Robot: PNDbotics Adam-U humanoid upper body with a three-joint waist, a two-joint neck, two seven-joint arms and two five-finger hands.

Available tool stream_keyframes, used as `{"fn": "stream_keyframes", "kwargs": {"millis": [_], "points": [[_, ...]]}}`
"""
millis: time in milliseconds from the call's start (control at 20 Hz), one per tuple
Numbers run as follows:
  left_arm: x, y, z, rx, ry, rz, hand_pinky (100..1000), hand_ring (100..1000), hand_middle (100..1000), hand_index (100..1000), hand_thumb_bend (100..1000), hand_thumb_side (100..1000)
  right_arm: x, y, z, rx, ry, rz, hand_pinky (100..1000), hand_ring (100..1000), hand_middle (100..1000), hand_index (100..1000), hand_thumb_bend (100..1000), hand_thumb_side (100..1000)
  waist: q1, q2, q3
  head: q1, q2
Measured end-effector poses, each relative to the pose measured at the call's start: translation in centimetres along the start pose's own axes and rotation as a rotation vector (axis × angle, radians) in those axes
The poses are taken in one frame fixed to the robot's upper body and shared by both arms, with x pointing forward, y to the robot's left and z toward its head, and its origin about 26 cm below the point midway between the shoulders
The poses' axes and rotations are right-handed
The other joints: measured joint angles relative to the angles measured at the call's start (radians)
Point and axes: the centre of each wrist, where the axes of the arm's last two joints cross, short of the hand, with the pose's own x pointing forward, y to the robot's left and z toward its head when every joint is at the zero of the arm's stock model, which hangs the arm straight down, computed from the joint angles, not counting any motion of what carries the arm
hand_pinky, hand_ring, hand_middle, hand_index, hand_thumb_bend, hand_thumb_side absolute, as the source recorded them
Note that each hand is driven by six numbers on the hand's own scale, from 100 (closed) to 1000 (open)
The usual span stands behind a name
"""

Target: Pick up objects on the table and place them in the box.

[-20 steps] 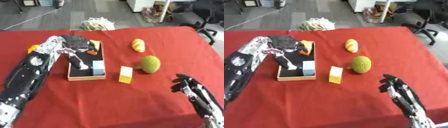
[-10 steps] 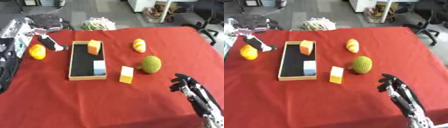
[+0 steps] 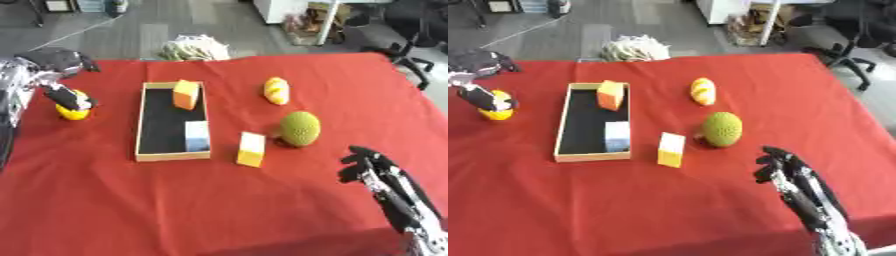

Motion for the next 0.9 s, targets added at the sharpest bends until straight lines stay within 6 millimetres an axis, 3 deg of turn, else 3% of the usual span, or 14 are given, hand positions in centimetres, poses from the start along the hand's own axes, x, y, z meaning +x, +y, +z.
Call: {"fn": "stream_keyframes", "kwargs": {"millis": [350, 600, 900], "points": [[0.2, -1.8, -0.4, 0.054, 0.113, -0.039, 765, 719, 764, 879, 347, 384, -0.1, 0.0, 0.0, 0.0, 0.003, -0.001, 596, 614, 657, 834, 100, 545, 0.0, 0.0, -0.006, 0.003, 0.0], [0.0, -2.9, -0.5, -0.005, 0.132, -0.053, 757, 708, 755, 866, 338, 392, -0.1, 0.0, 0.1, -0.003, 0.001, -0.001, 596, 614, 657, 833, 100, 555, 0.0, 0.002, 0.002, 0.003, 0.0], [-0.6, -3.5, -0.2, -0.07, 0.136, -0.032, 644, 569, 616, 766, 231, 322, -0.1, 0.0, 0.1, -0.003, 0.002, 0.0, 596, 614, 657, 833, 100, 555, -0.002, 0.003, 0.006, 0.0, 0.0]]}}
